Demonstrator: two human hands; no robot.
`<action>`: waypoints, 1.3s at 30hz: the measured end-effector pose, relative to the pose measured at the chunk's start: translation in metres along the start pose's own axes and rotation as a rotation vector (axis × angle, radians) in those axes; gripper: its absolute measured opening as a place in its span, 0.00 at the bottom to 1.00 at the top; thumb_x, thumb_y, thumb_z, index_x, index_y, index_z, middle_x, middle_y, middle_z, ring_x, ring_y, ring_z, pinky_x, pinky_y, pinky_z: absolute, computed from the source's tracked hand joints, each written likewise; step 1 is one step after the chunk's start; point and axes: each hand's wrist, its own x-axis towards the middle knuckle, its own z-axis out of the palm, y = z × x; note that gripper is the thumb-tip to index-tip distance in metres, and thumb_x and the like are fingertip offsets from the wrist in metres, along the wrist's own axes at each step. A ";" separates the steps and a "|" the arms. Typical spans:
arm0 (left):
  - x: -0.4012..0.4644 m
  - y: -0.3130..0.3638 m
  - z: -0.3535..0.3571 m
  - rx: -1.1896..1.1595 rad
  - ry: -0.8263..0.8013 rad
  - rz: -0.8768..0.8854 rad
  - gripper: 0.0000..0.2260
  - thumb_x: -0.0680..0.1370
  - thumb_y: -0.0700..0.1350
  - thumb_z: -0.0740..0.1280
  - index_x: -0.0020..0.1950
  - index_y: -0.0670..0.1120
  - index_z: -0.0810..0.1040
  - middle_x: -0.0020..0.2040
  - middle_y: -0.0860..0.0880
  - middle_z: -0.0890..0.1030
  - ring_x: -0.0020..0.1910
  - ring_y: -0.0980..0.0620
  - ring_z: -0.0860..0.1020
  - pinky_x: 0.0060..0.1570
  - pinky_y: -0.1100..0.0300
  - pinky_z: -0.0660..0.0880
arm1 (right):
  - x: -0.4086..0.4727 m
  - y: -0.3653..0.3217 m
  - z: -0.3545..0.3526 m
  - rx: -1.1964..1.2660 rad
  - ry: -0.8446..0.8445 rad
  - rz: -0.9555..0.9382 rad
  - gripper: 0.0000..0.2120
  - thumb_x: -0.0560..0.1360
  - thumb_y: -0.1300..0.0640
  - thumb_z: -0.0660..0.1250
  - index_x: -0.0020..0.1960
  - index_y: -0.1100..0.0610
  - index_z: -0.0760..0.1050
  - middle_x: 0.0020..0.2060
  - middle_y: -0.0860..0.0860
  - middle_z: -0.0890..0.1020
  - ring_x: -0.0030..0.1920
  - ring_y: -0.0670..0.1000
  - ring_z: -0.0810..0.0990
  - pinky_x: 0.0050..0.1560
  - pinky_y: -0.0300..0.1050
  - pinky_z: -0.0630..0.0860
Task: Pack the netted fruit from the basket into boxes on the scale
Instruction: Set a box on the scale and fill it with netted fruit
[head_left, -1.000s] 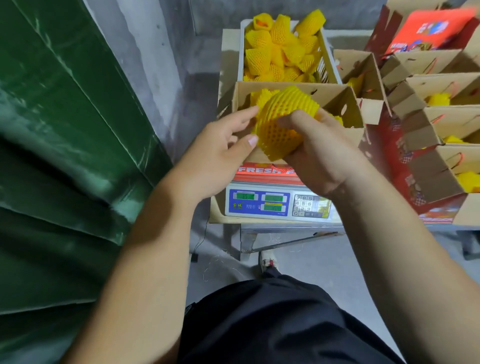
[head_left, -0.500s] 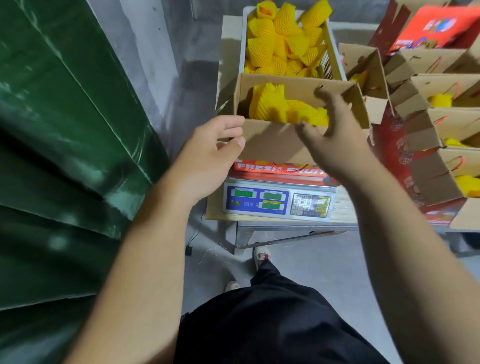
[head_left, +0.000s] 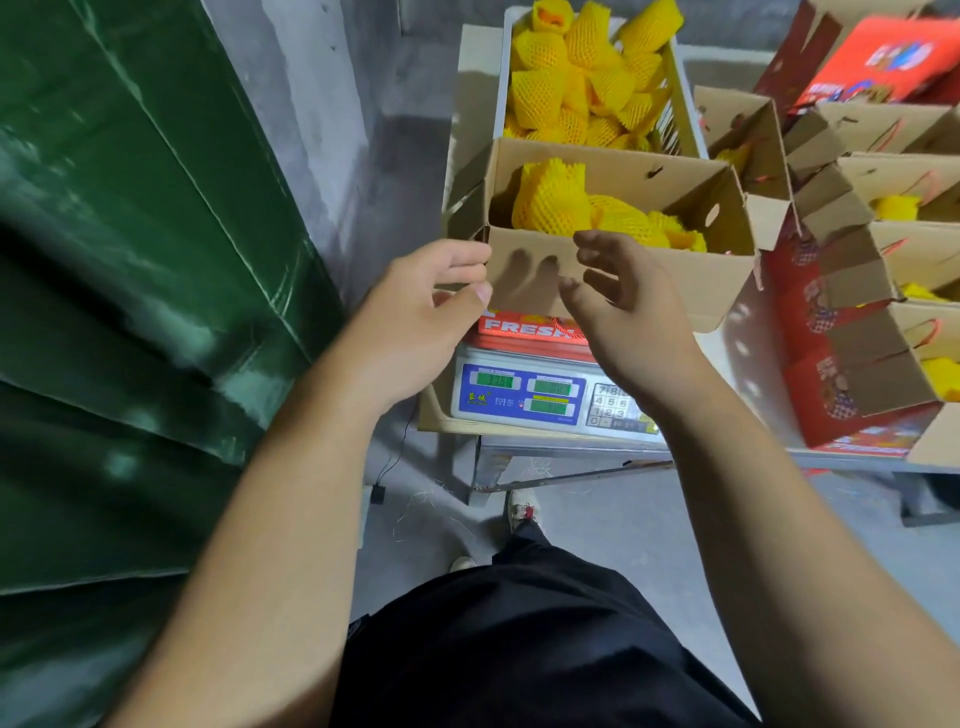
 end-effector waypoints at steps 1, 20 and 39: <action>0.001 -0.001 0.000 0.002 -0.002 0.000 0.15 0.84 0.50 0.67 0.71 0.59 0.77 0.64 0.63 0.81 0.64 0.61 0.79 0.60 0.59 0.76 | 0.000 0.000 0.000 0.010 0.004 0.003 0.22 0.81 0.52 0.68 0.74 0.49 0.70 0.68 0.49 0.78 0.67 0.51 0.78 0.66 0.53 0.79; 0.075 0.032 0.064 -0.054 0.051 0.104 0.15 0.84 0.44 0.66 0.69 0.58 0.80 0.61 0.65 0.82 0.62 0.69 0.77 0.59 0.73 0.72 | 0.081 0.006 -0.016 0.084 0.003 -0.114 0.17 0.81 0.58 0.68 0.69 0.52 0.76 0.57 0.44 0.83 0.52 0.42 0.82 0.52 0.40 0.81; 0.433 0.033 0.094 0.608 -0.076 0.054 0.13 0.83 0.43 0.67 0.67 0.54 0.81 0.62 0.54 0.80 0.62 0.43 0.79 0.63 0.45 0.74 | 0.478 0.155 -0.101 -0.726 -0.089 -0.058 0.28 0.79 0.51 0.68 0.76 0.55 0.67 0.69 0.60 0.71 0.69 0.64 0.70 0.68 0.58 0.69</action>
